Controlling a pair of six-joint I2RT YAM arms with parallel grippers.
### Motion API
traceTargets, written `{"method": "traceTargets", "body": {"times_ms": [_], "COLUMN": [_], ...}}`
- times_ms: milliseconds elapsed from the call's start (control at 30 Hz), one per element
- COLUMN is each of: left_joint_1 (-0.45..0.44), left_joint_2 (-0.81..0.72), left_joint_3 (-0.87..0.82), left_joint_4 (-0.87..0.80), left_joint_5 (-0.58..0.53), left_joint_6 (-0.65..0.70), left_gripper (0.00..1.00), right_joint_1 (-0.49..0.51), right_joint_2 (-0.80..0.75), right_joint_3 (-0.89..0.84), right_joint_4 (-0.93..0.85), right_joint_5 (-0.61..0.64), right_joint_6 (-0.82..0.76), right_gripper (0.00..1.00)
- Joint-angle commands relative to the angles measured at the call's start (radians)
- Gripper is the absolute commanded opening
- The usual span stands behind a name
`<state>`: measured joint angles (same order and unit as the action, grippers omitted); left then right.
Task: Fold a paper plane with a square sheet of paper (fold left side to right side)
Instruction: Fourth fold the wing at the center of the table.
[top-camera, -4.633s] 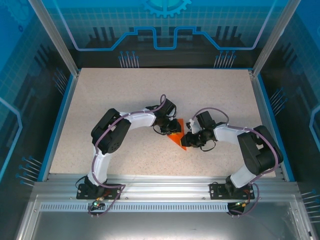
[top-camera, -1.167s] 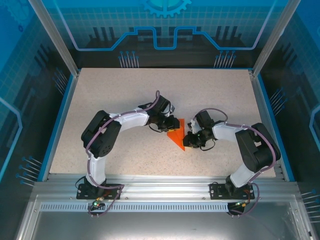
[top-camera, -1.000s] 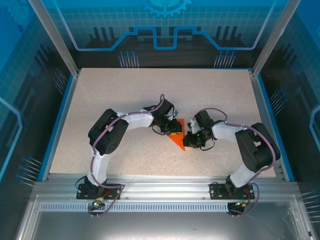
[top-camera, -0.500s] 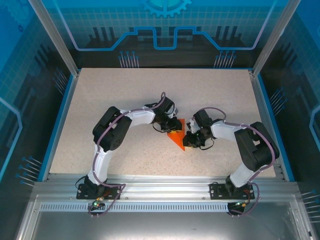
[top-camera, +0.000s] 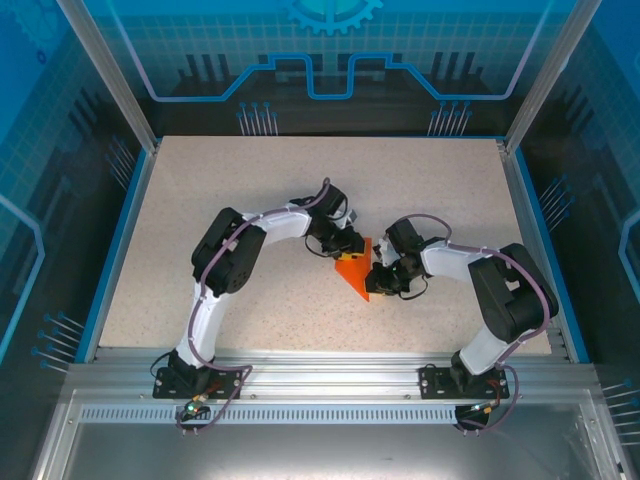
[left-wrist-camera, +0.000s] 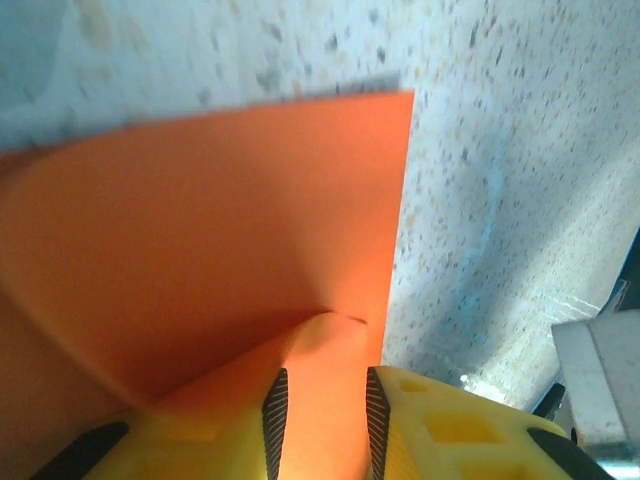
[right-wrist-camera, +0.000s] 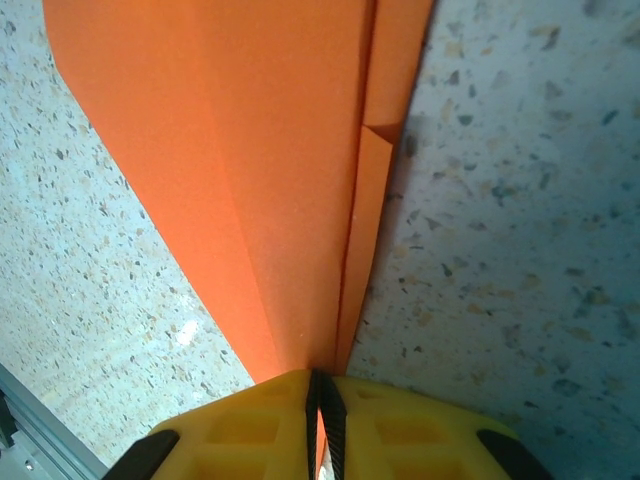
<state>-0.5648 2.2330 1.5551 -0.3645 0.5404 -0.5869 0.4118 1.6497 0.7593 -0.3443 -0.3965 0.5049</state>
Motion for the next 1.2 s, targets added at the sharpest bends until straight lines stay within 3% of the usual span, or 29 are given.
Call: {"method": "traceTargets", "body": {"times_ms": [0,433,767,1000,1167], "left_joint_1": [0.062,0.138,0.191,0.185,0.110], "left_joint_2": [0.060,0.160,0.086,-0.120,-0.206], "left_joint_3": [0.063,0.242,0.357,0.124,-0.058], "left_joint_4": [-0.007,-0.076,-0.165,-0.061,0.061], "left_joint_5": [-0.092,-0.061,-0.042,-0.030,-0.002], "left_joint_6": [0.052,0.102,0.156,0.132,0.086], "left_gripper": [0.33,0.34,0.40,0.42,0.42], "right_joint_1": [0.021,0.021,0.022,0.022,0.022], "right_joint_2": [0.065,0.065,0.051,0.044,0.039], "right_joint_3": [-0.035,-0.035,-0.037,-0.034,-0.032], "right_joint_4": [-0.081,-0.076,-0.054,-0.047,-0.043], "right_joint_5": [0.116,0.109,0.090,0.086,0.083], "right_joint_6": [-0.012,-0.011,-0.013,-0.017,-0.023], "right_gripper": [0.14,0.14,0.14,0.15,0.15]}}
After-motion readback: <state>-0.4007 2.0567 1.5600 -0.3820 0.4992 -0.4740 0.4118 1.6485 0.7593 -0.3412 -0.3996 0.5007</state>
